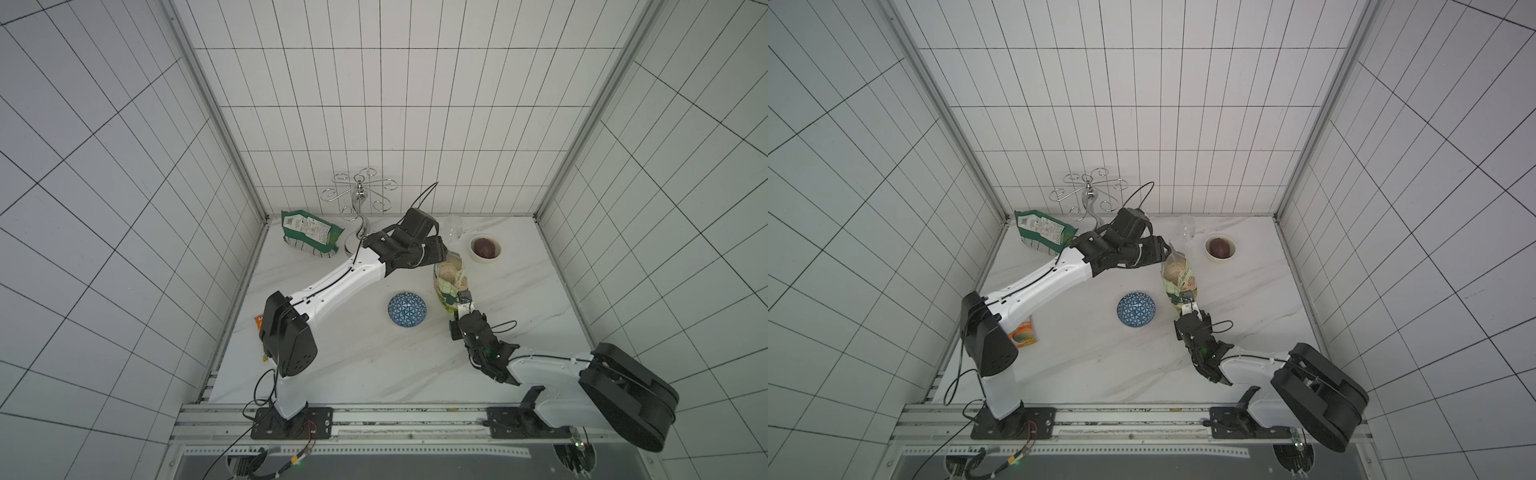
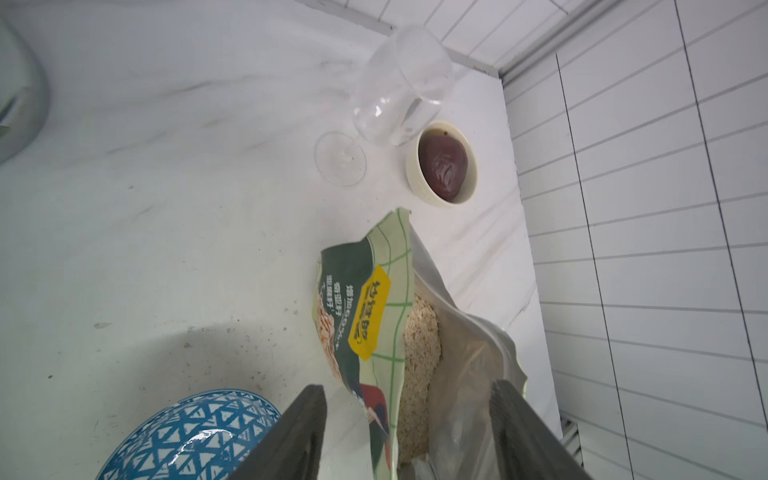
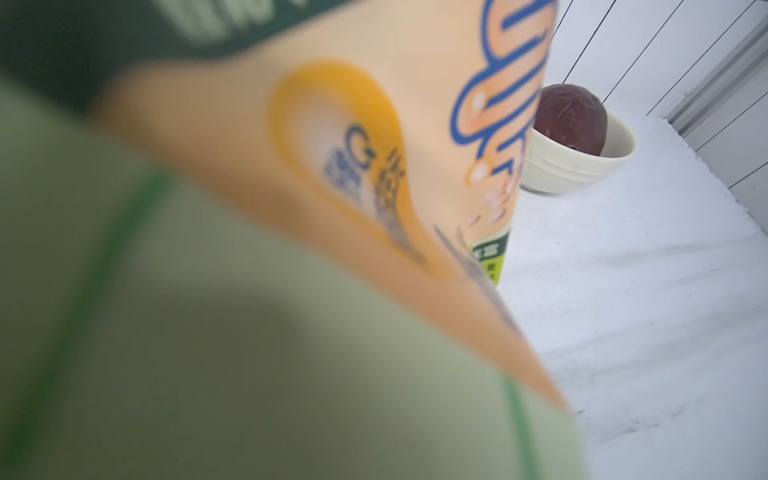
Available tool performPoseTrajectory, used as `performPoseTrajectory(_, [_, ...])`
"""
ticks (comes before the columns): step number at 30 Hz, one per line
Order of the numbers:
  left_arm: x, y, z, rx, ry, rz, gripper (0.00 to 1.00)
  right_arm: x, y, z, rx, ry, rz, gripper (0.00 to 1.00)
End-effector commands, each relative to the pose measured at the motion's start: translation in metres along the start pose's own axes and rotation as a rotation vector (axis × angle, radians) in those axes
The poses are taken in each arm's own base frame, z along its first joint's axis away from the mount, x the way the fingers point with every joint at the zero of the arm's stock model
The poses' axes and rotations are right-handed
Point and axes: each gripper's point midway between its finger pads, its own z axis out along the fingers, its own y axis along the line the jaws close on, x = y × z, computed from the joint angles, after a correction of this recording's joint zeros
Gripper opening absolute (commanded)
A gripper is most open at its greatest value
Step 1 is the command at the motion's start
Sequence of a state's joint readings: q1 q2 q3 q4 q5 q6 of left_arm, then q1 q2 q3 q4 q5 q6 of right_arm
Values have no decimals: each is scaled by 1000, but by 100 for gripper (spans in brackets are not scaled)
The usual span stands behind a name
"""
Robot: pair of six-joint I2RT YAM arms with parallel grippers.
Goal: Pour the oats into the breakfast bowl
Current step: Pick up the oats bag from the center of the board.
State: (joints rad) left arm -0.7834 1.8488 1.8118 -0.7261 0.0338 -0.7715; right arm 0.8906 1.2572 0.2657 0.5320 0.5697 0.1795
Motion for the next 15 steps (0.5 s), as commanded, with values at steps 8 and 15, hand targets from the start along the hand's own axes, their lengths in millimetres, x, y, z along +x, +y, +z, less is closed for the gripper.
performPoseTrajectory(8, [-15,16,-2,-48,-62,56,65,-38,-5,-27,-38,-18,17,0])
performPoseTrajectory(15, [-5,13,10,11,11,28,62,-36,-6,-34,-58,8,-60,0])
